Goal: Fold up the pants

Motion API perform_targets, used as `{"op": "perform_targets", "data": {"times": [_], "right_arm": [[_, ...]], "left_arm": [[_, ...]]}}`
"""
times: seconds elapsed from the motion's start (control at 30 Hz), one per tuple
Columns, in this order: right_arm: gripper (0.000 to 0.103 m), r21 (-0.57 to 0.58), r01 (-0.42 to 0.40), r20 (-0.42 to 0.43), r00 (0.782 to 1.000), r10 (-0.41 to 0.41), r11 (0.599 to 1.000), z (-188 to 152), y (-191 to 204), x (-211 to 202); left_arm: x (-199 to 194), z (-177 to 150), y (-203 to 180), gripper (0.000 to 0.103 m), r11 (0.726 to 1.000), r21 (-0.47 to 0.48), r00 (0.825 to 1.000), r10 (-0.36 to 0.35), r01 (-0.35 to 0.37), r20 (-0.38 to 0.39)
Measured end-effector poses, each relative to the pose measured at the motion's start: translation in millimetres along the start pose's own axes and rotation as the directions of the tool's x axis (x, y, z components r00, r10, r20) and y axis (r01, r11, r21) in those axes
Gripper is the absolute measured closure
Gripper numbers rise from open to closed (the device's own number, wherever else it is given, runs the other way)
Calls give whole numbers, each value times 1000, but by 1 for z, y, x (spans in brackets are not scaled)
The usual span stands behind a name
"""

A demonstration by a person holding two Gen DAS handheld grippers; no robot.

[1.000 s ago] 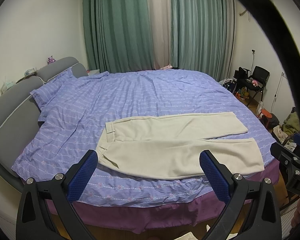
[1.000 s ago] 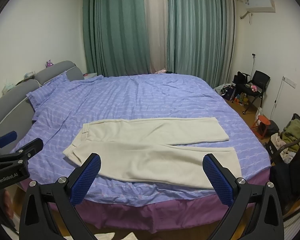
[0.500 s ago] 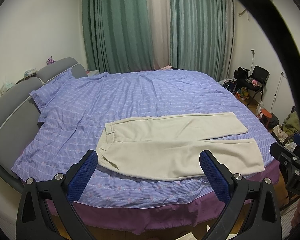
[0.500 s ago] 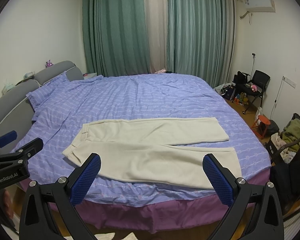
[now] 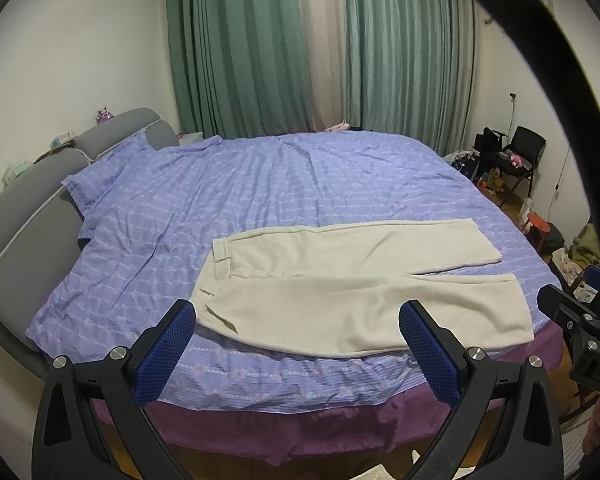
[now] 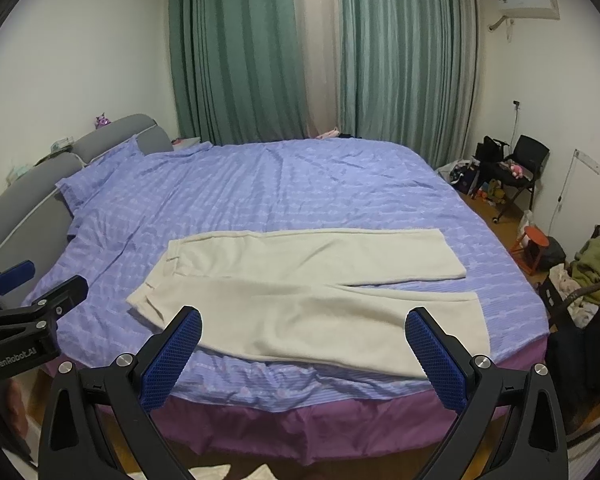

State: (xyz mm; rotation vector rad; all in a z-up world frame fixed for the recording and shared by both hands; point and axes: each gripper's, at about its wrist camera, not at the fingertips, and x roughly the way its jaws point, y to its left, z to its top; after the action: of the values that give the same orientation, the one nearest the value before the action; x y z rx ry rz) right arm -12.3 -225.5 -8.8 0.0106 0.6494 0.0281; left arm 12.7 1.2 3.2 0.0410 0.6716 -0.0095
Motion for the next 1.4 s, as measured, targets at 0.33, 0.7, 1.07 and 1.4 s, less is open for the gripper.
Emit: {"op": "perform_targets", "data": {"times": [0.33,0.7,1.07,1.4], "right_arm": [[0,-9,-68,-95,993,66,998,-7,-11,41],[0,65,-152,-248,955,164,986,-20,14,129],[2,174,-43,-394,913,109,984,-51,68,245],[12,272,0,-538,829,152,962,-110,74,341]], "left_arm": [[32,-13,-2,0,995,-35,993,96,-98,-68],[101,-29,45,0,982,-78,973,159,-174,-168],[231,-58,100,0,996,-55,917,42,-69,-396],[330,-99,117,0,994,-85,856,10,-63,-517]]}}
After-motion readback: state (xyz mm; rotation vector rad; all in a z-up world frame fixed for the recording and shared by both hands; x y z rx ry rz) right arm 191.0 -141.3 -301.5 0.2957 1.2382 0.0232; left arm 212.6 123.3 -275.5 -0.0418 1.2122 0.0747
